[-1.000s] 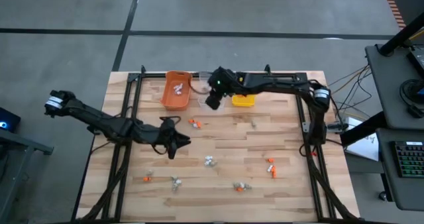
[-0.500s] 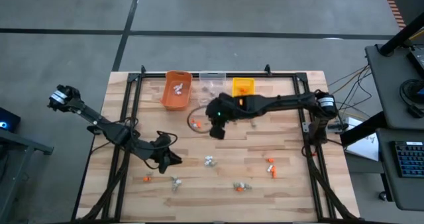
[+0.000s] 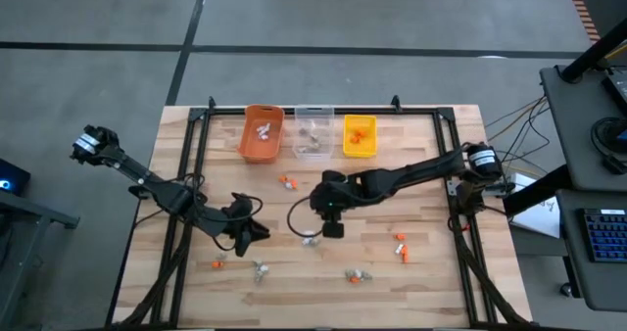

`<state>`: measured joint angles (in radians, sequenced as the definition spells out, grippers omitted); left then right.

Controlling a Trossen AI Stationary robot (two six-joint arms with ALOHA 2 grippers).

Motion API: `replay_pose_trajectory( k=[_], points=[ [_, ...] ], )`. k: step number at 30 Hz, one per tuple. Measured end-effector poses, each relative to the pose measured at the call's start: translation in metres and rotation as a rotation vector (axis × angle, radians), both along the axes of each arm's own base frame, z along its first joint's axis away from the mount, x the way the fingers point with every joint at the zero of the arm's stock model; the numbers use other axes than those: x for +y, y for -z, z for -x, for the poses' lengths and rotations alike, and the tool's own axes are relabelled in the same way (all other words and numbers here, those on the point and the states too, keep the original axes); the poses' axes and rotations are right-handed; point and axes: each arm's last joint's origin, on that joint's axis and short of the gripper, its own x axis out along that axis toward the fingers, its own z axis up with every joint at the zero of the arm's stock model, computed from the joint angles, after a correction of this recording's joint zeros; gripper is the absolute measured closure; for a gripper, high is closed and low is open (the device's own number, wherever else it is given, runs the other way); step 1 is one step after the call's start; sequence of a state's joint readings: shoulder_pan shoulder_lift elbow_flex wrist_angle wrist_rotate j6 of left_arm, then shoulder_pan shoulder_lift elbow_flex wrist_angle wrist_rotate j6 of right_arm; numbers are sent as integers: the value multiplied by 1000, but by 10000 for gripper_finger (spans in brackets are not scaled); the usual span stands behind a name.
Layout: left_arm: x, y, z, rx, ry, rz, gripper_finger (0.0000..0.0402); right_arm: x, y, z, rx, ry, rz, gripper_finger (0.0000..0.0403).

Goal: Sort Halloween decoration
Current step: Put the white skeleton toy into the orange bin

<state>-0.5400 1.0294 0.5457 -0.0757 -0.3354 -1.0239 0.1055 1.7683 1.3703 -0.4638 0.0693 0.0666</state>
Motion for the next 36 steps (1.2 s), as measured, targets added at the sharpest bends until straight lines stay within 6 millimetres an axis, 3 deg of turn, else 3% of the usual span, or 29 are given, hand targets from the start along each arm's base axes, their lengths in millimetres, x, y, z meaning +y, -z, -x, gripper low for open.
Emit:
replay_pose_trajectory(
  k=[6,16,24,36],
  points=[
    [2,0,0,-21,-20,-72,323,0,16,-1,-101,3,-11,307],
    [6,-2,-1,-65,-108,-232,323,-1,26,4,-78,95,-74,321],
    [7,-7,-4,-125,-78,-375,323,-1,32,10,9,189,-126,316],
    [4,-5,-9,-134,22,-569,323,14,34,29,214,132,-217,333]
  ],
)
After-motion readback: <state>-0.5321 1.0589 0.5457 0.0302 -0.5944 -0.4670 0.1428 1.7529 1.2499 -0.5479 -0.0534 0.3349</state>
